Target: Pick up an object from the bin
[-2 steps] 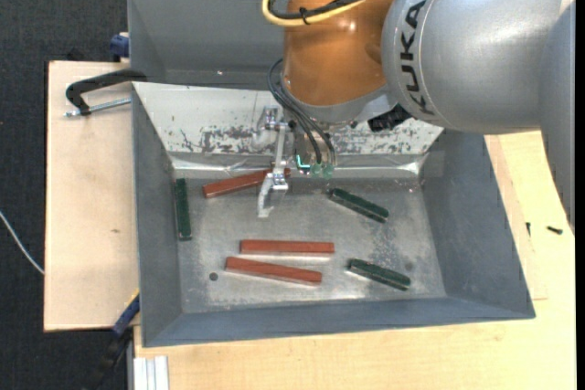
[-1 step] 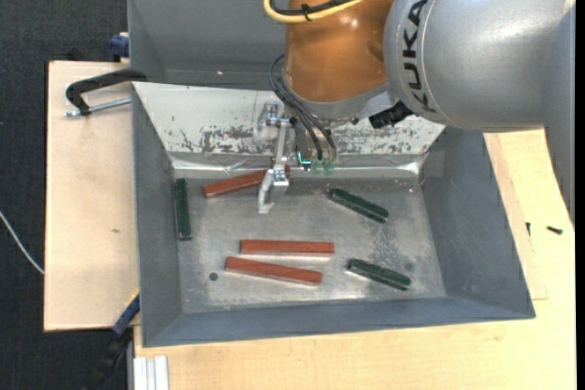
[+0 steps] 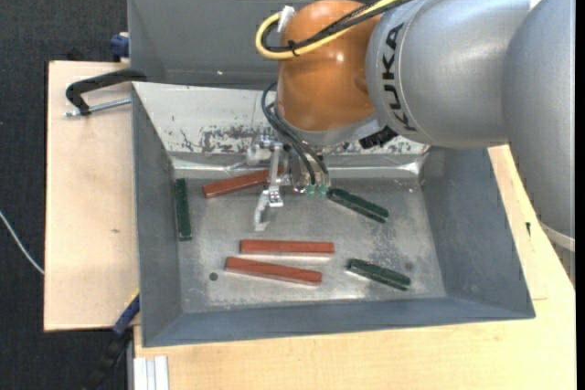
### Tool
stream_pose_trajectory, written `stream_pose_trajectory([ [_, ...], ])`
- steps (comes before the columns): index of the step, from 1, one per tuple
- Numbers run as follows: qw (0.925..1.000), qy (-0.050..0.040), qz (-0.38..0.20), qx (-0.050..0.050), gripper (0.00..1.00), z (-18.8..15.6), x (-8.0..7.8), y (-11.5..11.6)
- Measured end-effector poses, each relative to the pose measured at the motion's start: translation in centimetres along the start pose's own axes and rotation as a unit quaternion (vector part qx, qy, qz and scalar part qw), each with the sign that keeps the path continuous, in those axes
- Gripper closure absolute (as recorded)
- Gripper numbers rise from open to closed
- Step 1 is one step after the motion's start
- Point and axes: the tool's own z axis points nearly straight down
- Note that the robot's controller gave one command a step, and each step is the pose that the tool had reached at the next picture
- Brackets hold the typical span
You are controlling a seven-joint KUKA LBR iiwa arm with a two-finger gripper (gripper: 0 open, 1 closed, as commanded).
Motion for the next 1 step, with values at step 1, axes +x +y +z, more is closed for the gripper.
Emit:
stream_pose_trajectory([
  [1,0.9994,-0.0010,-0.036,-0.001,1.00,9.49,3.38,0.43],
])
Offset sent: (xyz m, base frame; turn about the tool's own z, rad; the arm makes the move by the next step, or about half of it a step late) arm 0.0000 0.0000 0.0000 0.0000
